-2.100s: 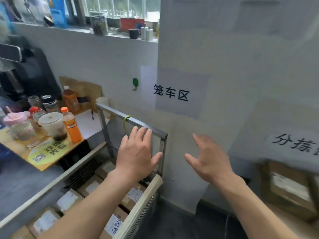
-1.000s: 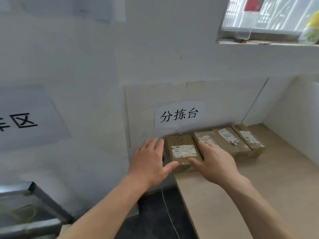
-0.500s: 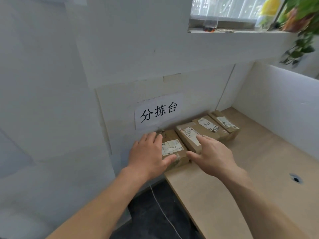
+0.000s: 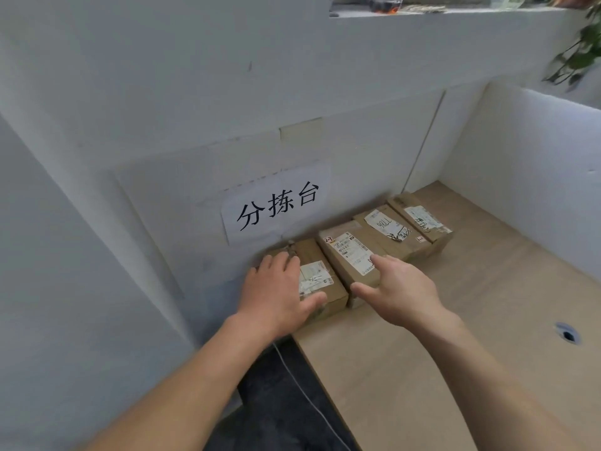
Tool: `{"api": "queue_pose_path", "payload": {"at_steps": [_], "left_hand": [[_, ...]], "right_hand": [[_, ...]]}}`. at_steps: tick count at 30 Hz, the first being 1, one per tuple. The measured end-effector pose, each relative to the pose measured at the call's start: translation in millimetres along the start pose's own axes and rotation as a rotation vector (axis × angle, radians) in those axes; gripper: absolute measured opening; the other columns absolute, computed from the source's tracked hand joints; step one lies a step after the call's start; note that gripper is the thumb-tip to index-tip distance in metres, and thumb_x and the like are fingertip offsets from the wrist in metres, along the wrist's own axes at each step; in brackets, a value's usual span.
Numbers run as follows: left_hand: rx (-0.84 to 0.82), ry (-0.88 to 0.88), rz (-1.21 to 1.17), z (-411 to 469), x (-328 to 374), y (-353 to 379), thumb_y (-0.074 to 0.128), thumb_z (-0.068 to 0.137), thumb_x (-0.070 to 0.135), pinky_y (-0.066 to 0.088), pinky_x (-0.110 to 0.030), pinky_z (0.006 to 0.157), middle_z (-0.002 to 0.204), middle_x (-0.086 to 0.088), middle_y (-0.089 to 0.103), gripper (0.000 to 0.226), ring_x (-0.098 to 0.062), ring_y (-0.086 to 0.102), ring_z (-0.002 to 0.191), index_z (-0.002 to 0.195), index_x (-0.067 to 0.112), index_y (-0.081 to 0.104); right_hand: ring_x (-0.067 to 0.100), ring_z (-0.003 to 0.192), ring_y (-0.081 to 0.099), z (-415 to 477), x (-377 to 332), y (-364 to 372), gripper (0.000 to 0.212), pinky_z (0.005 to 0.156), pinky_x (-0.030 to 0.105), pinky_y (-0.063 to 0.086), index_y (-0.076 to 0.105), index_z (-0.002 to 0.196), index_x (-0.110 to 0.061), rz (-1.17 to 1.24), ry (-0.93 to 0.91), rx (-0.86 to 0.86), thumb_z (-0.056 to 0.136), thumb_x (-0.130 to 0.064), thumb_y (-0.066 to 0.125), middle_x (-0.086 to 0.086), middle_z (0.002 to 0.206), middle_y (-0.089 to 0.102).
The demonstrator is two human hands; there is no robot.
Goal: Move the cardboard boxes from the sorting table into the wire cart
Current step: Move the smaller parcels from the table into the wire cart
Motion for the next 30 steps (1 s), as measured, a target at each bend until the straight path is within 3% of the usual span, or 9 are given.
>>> {"api": "queue_pose_path", "payload": {"at_steps": [10,14,20,25,30], "left_hand": [[-0.122,-0.121,0.021,58,-9,65,0.042,0.08,0.08,0.043,-0.044,0.099,0.142,0.0,0.046,0.084,-0.024,0.043,0.129,0.141,0.022,0.044],[-0.164,-0.181,-0.006,69,-19,95,0.044,0.081,0.079,0.045,-0.042,0.093,0.137,-0.001,0.047,0.082,-0.024,0.046,0.121,0.14,0.022,0.044],[-0.232,-0.247,-0.045,73,-28,132,0.045,0.082,0.078,0.05,-0.044,0.088,0.143,-0.005,0.04,0.084,-0.029,0.05,0.119,0.145,0.023,0.037],[-0.301,-0.283,-0.08,73,-32,161,0.05,0.085,0.072,0.046,-0.046,0.097,0.158,-0.01,0.022,0.085,-0.036,0.04,0.133,0.151,0.021,0.03],[-0.307,-0.264,-0.104,67,-35,174,0.056,0.087,0.061,0.045,-0.043,0.101,0.156,-0.011,0.025,0.07,-0.034,0.04,0.131,0.141,0.018,0.041]], "right_hand": [[0.025,0.135,0.044,80,45,56,0.066,0.102,0.042,0.043,0.052,0.134,-0.022,0.011,0.063,-0.161,0.081,-0.06,0.061,0.004,0.139,0.053],[0.031,0.133,0.042,103,58,83,0.079,0.097,0.045,0.042,0.045,0.141,-0.026,-0.017,0.101,-0.201,0.075,-0.065,0.063,0.007,0.145,0.045],[0.038,0.144,0.027,122,74,118,0.107,0.107,0.053,0.035,0.026,0.153,-0.033,-0.07,0.151,-0.265,0.064,-0.079,0.064,0.013,0.162,0.024],[0.04,0.146,0.024,128,84,133,0.115,0.109,0.054,0.032,0.022,0.154,-0.035,-0.051,0.185,-0.288,0.058,-0.082,0.065,0.018,0.162,0.02],[0.04,0.133,0.036,124,85,133,0.113,0.102,0.049,0.036,0.026,0.15,-0.034,-0.053,0.214,-0.277,0.053,-0.078,0.065,0.019,0.148,0.034]]}}
Point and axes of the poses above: each hand's wrist, its own z-axis towards the middle knuckle, its own y-axis out of the palm, x = y × z, the point moved 10 cm from there along z, towards the middle knuckle
